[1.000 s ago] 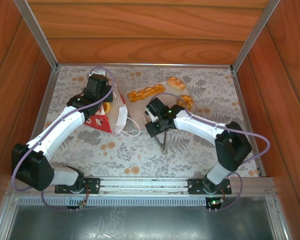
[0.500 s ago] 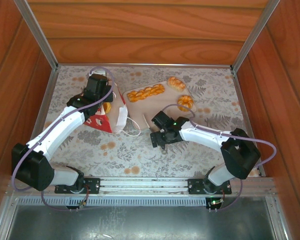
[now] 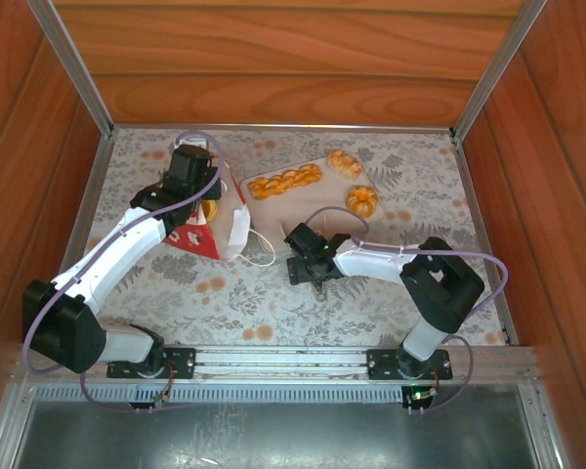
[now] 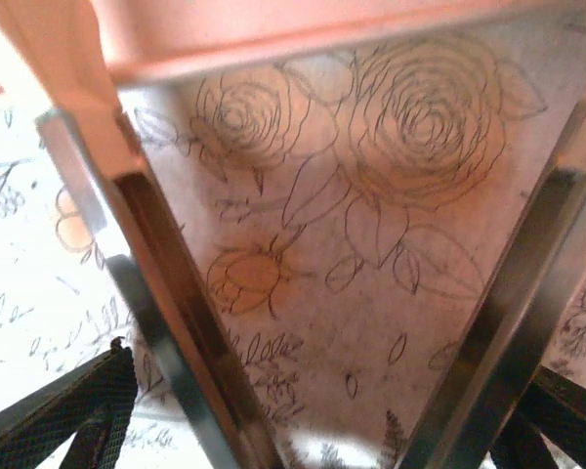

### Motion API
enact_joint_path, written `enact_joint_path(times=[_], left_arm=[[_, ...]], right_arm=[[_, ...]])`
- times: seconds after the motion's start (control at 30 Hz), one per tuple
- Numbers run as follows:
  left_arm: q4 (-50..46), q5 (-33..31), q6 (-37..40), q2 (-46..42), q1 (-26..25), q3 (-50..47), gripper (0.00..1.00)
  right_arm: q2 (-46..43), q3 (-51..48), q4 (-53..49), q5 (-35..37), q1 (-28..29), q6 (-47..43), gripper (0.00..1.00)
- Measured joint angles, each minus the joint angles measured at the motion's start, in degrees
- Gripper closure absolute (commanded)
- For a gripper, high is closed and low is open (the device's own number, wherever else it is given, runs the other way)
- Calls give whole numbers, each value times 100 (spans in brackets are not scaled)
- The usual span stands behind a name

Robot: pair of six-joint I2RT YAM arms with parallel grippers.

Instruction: Take the fake bread out of the paper bag

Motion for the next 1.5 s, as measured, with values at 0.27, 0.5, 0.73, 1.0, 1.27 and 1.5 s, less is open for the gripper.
enact_joint_path(times=[0.27, 0.5, 0.73, 1.0, 1.27, 1.5], left_arm=[[0, 37, 0, 0, 0, 0, 100], [-2, 33, -2, -46, 0, -7, 100], [-2, 33, -4, -114, 0, -15, 100], [-2, 35, -20, -173, 0, -55, 100], [4, 74, -26, -238, 0, -125, 100], [4, 81, -22, -238, 0, -127, 100]], right_arm=[[85, -24, 212, 249, 0, 22, 19], [57, -170, 540, 387, 0, 15, 52], [63, -299, 1049, 433, -2, -52, 92], [-474, -592, 839, 81, 0, -166, 100], [-1967, -577, 428, -179, -72, -223, 100], [-2643, -227, 168, -695, -382, -354, 100]])
